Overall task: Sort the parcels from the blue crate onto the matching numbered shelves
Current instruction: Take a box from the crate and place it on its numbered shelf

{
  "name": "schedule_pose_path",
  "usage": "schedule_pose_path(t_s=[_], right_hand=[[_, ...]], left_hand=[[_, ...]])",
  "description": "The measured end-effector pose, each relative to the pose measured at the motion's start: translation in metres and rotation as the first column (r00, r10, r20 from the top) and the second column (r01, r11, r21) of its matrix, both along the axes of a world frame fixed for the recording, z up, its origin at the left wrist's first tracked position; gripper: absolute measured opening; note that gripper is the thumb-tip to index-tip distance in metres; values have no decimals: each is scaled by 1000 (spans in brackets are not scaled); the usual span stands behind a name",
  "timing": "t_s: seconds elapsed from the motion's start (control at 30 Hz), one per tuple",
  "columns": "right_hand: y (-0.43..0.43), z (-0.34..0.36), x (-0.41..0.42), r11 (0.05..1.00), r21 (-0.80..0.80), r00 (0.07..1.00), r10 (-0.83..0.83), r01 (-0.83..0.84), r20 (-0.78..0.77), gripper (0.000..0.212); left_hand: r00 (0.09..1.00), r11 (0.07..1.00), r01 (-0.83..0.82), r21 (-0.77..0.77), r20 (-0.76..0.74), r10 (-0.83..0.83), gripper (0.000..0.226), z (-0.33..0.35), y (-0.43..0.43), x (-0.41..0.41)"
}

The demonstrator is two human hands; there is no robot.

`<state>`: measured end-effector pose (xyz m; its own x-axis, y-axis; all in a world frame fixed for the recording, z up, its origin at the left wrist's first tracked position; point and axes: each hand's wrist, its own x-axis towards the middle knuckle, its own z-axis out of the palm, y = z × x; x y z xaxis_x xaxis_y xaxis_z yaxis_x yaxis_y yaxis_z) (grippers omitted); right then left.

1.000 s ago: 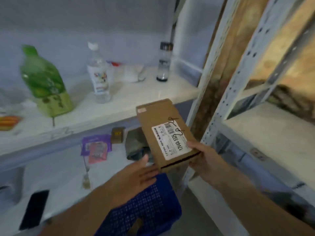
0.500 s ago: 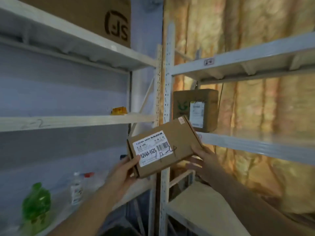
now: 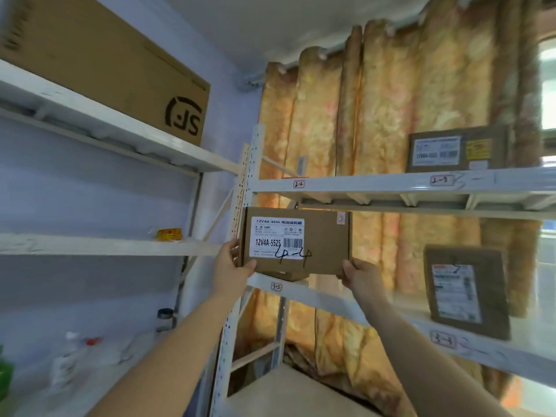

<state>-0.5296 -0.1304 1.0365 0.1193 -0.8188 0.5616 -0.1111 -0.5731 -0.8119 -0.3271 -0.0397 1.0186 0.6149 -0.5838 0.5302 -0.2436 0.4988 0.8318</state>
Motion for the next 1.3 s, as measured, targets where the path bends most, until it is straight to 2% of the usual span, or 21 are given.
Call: schedule_pose_path(t_s=[0.1,0.27,0.4,0.5,0.63,0.73,0.8,0.9,0.97,1.03,1.1,1.3], right_hand=[[17,-4,-13,999,-39,1000,-15,15,8,28],[45,-9,-37,998,-56,1000,-11,11,-8,29],[56,-9,-57,989,-71,991,-123,127,47,25],[70,-13,-80,955,-79,957,-279,285,77,20],[89,-43,-120,864,-95,869,-494,495,38,21],[106,-84,-156,784,-51,786,-617,619,51,22],[114,-115,-189,719,-5,719,-695,695,5,22],[131,-161,-251,635,25,635,-769,772,-71,27],[151,-185,-294,551,17,548,-825,834,-137,31],[168,-202,-336,474,29,469,-859,880,-205,32],[181,-216,-374,426,72,430,-870,902,-241,32],[181,-255,-458,335,174,374,-879,926,-296,28]], left_hand=[[999,999,-52,-5,3,52,62,-7,22,-21],[988,999,-23,46,154,15,64,-11,56,-36],[980,998,24,65,196,-36,62,-8,62,-56],[972,998,34,58,230,-46,58,-16,54,-78],[972,986,124,111,184,-143,52,-49,31,-120],[956,969,154,195,219,-196,44,-86,14,-163],[949,952,184,245,209,-237,41,-108,11,-200],[869,857,425,292,135,-477,43,-141,10,-262],[793,790,515,332,167,-586,45,-165,9,-303],[739,730,564,387,157,-655,47,-190,9,-341],[709,674,593,441,112,-696,48,-213,6,-373],[707,595,591,545,6,-707,48,-244,-3,-451]])
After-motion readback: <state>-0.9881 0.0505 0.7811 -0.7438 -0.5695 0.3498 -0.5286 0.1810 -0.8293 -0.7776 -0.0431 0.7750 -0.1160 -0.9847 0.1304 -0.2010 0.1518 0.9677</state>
